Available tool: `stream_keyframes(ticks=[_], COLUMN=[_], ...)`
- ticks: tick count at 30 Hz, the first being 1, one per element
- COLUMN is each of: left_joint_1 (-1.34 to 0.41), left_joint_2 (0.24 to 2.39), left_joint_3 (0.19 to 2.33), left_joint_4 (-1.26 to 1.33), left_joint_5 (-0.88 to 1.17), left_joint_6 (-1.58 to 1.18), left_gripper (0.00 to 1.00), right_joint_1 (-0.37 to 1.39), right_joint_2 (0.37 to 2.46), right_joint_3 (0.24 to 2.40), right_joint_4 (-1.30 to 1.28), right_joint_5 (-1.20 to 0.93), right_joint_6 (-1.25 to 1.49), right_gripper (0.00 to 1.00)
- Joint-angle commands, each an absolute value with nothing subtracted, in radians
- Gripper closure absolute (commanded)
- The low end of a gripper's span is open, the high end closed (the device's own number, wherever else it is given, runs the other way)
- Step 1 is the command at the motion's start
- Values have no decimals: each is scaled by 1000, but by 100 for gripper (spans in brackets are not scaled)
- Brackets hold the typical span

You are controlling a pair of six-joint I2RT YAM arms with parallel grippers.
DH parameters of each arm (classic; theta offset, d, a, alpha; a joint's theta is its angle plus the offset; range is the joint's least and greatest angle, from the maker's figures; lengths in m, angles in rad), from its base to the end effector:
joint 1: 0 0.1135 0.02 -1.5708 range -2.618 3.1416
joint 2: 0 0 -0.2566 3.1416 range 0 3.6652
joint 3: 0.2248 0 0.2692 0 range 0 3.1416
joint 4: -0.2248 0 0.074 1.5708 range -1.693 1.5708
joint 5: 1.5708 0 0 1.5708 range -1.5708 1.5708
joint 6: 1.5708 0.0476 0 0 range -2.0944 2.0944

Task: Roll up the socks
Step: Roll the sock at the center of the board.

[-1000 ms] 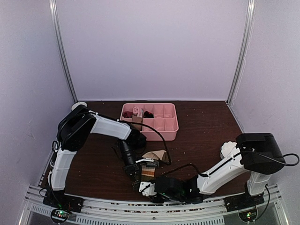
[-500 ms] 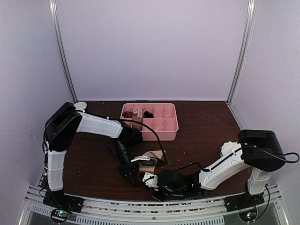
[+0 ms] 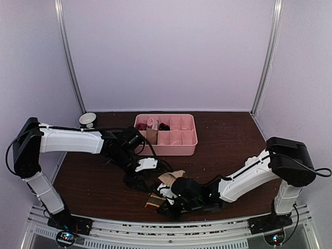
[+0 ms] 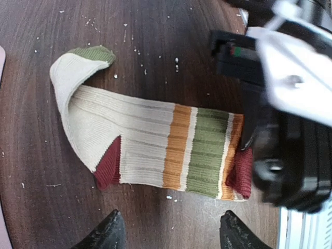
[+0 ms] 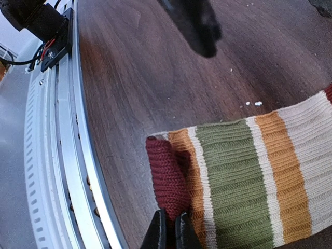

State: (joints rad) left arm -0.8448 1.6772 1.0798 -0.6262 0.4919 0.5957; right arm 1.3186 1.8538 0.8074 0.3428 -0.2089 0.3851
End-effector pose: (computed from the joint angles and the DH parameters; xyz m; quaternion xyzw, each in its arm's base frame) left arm 0.2072 -0.2673 0.1616 0.6617 0.6903 -0.2588 0.1364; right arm 0.0820 0.3578 0.0848 -0.4452 0.7863 0.3767 0.2040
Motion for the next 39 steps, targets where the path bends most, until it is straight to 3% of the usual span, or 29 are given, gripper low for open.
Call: stream_keyframes(ticks=[1, 11, 20, 32, 39], left_joint_1=[-839, -848, -938, -1020, -1043], left_joint_2=[1643, 1619, 1706, 1736, 1734], left_joint_3=[1044, 974, 1000, 981, 972], left_joint_4=[-562, -509, -517, -461, -494], left_joint_5=[491, 540, 496, 394, 395], left_joint_6=[611, 629, 690, 728, 752], left_gripper=[38, 43, 54, 51, 69], right_joint_1=[1252, 1130, 1073, 1050, 1036], right_joint_2=[1909, 1996, 2083, 2100, 2101], right_joint_3=[793, 753, 763, 767, 758], right_joint_4=[239, 346, 331, 309, 319], right_joint_5=[-361, -549, -627, -641, -653], right_joint_6=[510, 745, 924, 956, 965], right_gripper=[100, 100, 100, 100, 100])
